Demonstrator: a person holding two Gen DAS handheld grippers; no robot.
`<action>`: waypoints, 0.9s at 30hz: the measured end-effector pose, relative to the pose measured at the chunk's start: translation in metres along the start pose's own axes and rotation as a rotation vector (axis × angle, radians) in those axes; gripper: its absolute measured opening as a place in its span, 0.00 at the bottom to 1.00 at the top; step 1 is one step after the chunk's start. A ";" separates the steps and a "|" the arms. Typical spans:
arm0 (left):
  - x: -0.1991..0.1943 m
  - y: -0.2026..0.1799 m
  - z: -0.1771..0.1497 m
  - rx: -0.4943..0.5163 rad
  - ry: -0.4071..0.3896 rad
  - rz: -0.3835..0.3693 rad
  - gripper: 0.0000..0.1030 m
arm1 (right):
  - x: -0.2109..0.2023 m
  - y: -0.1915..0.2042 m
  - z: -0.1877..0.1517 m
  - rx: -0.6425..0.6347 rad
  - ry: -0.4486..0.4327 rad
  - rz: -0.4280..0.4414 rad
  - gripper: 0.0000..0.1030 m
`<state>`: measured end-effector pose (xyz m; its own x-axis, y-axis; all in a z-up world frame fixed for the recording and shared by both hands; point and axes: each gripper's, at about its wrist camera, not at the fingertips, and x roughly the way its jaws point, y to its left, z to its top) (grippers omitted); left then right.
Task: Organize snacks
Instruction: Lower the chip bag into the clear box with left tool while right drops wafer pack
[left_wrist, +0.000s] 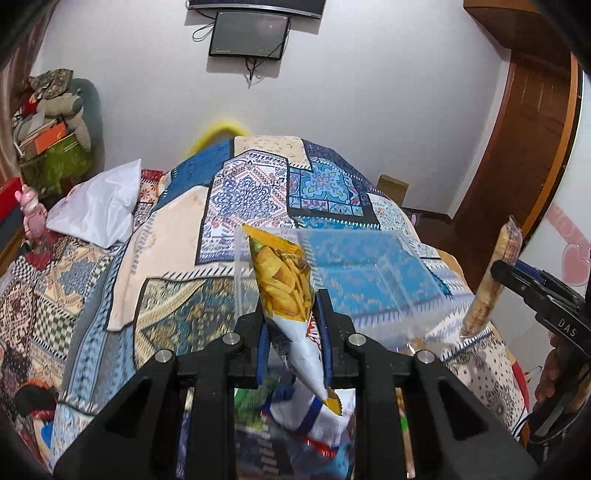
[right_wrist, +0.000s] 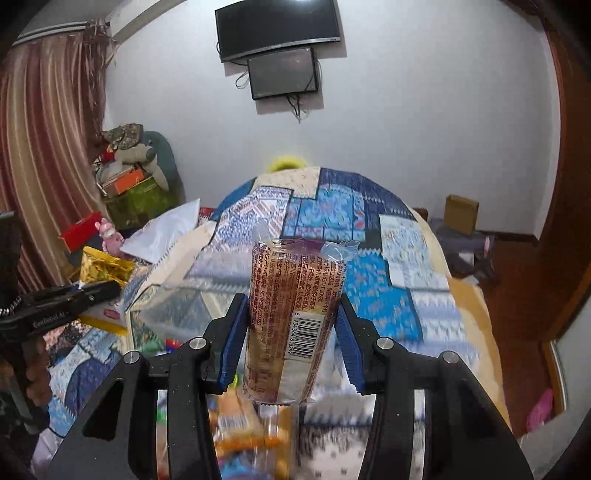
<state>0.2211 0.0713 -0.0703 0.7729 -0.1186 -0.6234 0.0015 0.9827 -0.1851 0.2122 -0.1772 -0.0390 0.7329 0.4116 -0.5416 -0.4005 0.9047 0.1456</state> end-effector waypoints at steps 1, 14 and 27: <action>0.005 -0.001 0.003 0.003 0.003 0.000 0.21 | 0.004 0.001 0.002 -0.002 -0.002 0.002 0.42; 0.082 0.000 0.015 0.055 0.079 0.067 0.21 | 0.082 0.007 0.017 -0.052 0.096 -0.015 0.42; 0.117 0.009 0.009 0.011 0.208 0.053 0.27 | 0.126 0.012 -0.004 -0.097 0.295 -0.001 0.45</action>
<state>0.3170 0.0680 -0.1380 0.6244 -0.0920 -0.7756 -0.0279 0.9898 -0.1399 0.2978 -0.1148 -0.1091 0.5483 0.3479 -0.7605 -0.4605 0.8847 0.0727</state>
